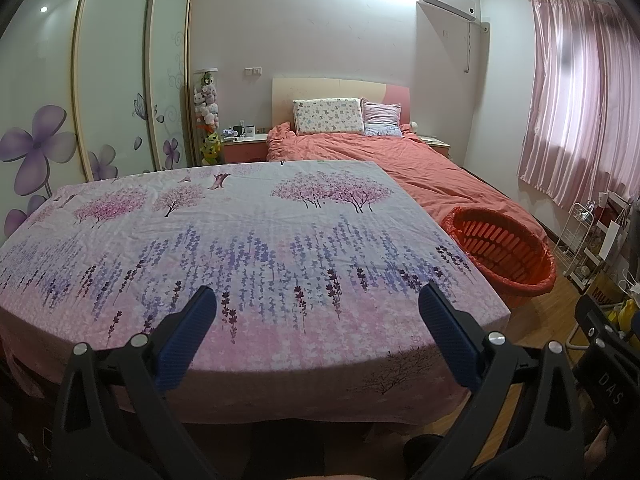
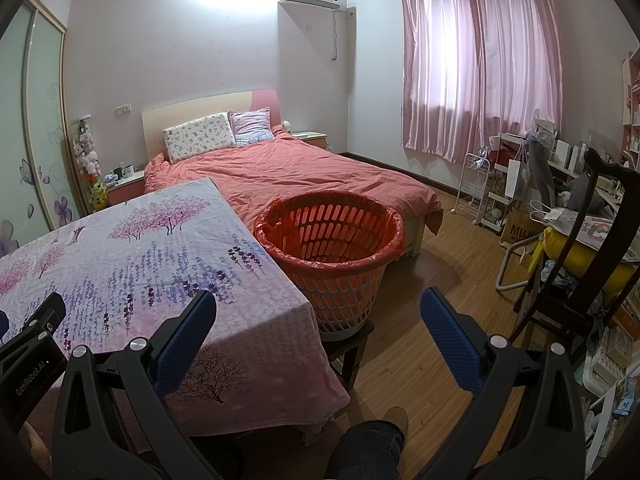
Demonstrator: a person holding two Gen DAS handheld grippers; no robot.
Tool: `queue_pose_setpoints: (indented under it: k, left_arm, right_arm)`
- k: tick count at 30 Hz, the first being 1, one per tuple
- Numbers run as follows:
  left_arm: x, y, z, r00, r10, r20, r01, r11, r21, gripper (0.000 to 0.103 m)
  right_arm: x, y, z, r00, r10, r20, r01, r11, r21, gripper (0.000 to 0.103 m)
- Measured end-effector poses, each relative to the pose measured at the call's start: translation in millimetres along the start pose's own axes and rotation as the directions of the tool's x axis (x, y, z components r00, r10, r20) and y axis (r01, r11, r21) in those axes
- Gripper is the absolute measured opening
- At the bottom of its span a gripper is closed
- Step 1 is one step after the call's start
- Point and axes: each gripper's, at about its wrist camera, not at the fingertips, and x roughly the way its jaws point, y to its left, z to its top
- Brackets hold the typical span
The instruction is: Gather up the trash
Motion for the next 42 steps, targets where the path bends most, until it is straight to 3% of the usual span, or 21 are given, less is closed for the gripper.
queue_pose_setpoints:
  k: [42]
  left_arm:
    - [1.1,5.6,-2.0,1.000,0.006,0.001,-0.006,1.000,0.010,0.099]
  right_arm:
    - [0.4,-0.6,-0.8,1.000,0.001,-0.003,-0.001,1.000,0.001,0.101]
